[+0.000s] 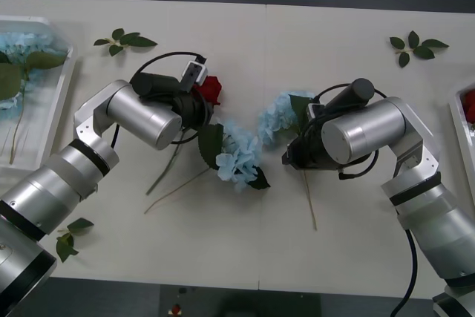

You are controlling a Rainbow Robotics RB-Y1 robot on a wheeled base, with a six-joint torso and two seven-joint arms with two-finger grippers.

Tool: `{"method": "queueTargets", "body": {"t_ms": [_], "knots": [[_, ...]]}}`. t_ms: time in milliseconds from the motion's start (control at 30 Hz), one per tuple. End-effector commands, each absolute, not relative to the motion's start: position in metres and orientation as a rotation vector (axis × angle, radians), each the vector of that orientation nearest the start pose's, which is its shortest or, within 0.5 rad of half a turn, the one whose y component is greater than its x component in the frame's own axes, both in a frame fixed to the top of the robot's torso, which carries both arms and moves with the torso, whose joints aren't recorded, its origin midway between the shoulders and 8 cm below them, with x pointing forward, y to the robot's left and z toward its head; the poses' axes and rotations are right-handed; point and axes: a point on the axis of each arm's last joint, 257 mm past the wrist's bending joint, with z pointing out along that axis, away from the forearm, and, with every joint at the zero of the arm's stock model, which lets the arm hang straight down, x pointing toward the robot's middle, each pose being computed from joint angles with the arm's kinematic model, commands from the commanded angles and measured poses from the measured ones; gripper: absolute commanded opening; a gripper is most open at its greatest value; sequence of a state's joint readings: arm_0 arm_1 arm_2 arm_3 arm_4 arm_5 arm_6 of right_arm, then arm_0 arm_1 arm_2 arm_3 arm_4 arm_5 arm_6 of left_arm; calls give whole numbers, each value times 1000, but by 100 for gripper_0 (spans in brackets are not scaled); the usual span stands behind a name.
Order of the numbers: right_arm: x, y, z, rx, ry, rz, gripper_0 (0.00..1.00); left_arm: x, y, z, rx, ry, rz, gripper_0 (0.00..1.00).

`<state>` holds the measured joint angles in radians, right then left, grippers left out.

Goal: Put the red flowers into the right box and the blue flowers into the left box

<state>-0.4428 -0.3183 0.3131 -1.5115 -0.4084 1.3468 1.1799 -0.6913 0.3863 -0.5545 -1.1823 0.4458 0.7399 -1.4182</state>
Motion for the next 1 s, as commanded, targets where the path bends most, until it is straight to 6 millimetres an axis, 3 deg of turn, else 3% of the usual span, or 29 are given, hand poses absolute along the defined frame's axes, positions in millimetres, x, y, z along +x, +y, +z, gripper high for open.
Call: {"method": "queueTargets", "body": {"t_ms": [33,100,167,200,233,300,333,433,600,767,833,900,1000], "knots": [[494,-134,-341,-26,2677,222,100,634,85,-219,565,2084,-157,0],[494,-135,-342,-29,2676,210,100,634,80,-199,545,2059,-212,0],[494,-135,-342,-31,2674,204,80,633,75,-181,534,2032,-257,0],[495,-134,-342,-34,2672,200,52,632,72,-164,523,2017,-290,0],[495,-135,-342,-36,2672,195,34,630,71,-154,518,2009,-307,0],[495,-135,-342,-39,2671,193,4,627,67,-128,515,1995,-341,0],[496,-134,-341,-42,2668,188,0,623,66,-110,516,1998,-361,0],[497,-135,-341,-55,2663,177,0,616,57,-68,466,2004,-458,0],[499,-138,-337,-62,2658,163,0,611,46,-15,369,1973,-578,0],[502,-143,-318,-65,2656,154,0,596,11,38,291,1889,-740,0],[501,-144,-315,-60,2656,155,0,595,7,44,284,1878,-758,0],[497,-149,-296,-56,2660,160,0,586,-16,66,267,1832,-803,0],[493,-155,-283,-49,2663,163,0,580,-40,77,244,1802,-858,0]]}}
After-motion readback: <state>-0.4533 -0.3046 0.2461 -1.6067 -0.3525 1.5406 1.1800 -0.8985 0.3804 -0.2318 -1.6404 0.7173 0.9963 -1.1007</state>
